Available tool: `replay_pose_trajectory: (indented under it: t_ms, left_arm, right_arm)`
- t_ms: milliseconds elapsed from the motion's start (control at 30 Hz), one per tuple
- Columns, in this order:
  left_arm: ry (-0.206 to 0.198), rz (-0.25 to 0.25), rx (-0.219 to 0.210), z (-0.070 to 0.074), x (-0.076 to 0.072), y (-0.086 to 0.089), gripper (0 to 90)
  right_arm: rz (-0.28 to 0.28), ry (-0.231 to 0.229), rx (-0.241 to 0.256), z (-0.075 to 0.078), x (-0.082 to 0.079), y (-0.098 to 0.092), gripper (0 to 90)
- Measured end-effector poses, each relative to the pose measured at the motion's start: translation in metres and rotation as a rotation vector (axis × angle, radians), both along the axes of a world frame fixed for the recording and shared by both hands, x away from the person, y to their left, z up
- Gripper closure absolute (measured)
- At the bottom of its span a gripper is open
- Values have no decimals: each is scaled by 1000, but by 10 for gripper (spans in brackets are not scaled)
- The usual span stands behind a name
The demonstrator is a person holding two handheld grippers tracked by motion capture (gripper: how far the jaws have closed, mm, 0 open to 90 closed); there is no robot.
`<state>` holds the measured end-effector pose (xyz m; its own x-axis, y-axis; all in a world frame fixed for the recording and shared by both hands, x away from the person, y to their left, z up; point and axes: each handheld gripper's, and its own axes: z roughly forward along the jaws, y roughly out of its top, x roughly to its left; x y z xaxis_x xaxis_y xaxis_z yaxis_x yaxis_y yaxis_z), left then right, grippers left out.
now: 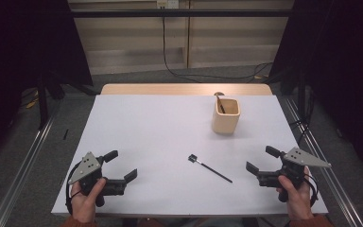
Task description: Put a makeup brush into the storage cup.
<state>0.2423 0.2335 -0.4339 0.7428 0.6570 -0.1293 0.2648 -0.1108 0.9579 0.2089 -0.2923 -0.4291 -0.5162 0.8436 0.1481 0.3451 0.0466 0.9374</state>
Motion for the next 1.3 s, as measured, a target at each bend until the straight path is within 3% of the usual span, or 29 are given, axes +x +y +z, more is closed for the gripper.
replay_pose_trajectory:
  t_ms: [800, 1300]
  left_arm:
    - [3, -4, -17, 1, 0, 2, 17]
    - [1, -5, -20, 1, 0, 2, 17]
  right_arm:
    - [22, -30, 30, 5, 1, -2, 6]
    - [107, -88, 14, 24, 27, 23, 12]
